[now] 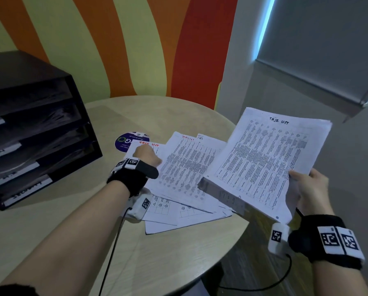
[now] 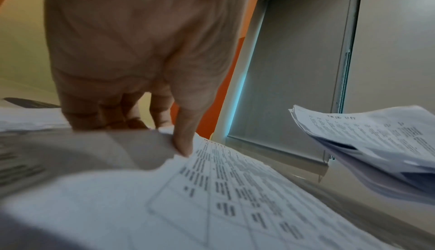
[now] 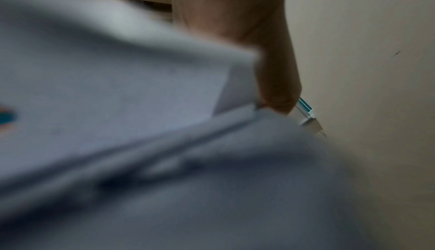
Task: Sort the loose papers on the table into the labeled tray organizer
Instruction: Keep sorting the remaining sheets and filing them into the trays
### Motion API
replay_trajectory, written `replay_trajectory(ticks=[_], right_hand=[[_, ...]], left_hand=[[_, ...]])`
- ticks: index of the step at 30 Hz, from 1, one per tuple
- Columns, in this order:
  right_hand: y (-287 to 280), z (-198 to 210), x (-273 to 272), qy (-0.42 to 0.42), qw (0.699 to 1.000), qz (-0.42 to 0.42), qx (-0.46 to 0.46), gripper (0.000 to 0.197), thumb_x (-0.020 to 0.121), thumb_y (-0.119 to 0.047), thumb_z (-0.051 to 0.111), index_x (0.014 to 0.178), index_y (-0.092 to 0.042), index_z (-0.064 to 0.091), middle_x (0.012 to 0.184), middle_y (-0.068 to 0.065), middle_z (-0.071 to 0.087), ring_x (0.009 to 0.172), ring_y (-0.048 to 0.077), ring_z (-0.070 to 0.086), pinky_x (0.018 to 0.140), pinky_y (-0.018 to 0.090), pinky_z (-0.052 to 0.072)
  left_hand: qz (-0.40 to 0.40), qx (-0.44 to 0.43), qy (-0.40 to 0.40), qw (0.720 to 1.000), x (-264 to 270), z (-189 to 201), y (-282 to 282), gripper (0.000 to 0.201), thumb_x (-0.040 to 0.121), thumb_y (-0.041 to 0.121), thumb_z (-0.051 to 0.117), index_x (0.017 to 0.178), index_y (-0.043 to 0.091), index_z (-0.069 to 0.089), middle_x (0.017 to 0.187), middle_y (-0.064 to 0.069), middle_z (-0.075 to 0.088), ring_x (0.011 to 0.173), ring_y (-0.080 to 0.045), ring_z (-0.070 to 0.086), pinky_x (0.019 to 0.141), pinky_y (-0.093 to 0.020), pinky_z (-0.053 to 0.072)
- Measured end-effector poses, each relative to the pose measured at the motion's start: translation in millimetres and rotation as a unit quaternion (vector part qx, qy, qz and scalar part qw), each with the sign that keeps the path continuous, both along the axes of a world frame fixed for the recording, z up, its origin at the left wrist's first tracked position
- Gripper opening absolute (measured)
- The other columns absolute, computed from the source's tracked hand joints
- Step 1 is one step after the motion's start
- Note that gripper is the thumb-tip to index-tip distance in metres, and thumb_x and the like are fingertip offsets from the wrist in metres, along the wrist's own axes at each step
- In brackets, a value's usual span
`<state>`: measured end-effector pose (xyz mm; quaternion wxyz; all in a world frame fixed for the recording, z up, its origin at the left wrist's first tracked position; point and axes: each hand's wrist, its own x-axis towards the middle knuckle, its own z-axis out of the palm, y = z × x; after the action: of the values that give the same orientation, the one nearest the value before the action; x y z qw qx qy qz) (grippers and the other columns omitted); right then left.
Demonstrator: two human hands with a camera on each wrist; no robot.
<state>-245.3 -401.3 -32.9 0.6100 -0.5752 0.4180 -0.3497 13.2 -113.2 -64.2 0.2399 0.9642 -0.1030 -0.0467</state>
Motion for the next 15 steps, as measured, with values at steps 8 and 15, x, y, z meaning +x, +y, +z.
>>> replay_trajectory(ticks=[8, 15], right_hand=[[-34.1, -5.3, -25.6, -0.065, 0.993, -0.081, 0.049, 0.019, 0.087, -0.002, 0.061, 0.091, -0.019, 0.067, 0.105, 0.003, 0.071, 0.093, 0.017, 0.069, 0.079, 0.028, 0.053], [-31.9, -11.1, -17.3, -0.030, 0.996, -0.078, 0.041, 0.022, 0.084, 0.002, 0.060, 0.081, -0.019, 0.065, 0.107, 0.008, 0.070, 0.097, 0.025, 0.068, 0.091, 0.040, 0.052]], left_hand=[[0.046, -0.032, 0.059, 0.997, 27.5, 9.4, 27.9, 0.036, 0.083, 0.007, 0.069, 0.059, 0.013, 0.043, 0.062, -0.003, 0.043, 0.079, -0.023, 0.050, 0.063, -0.028, 0.038], [0.039, -0.071, 0.091, 0.993, 14.3, 9.7, 13.8, 0.031, 0.074, 0.016, 0.081, 0.085, 0.001, 0.056, 0.079, -0.013, 0.054, 0.062, -0.018, 0.050, 0.044, -0.017, 0.044]])
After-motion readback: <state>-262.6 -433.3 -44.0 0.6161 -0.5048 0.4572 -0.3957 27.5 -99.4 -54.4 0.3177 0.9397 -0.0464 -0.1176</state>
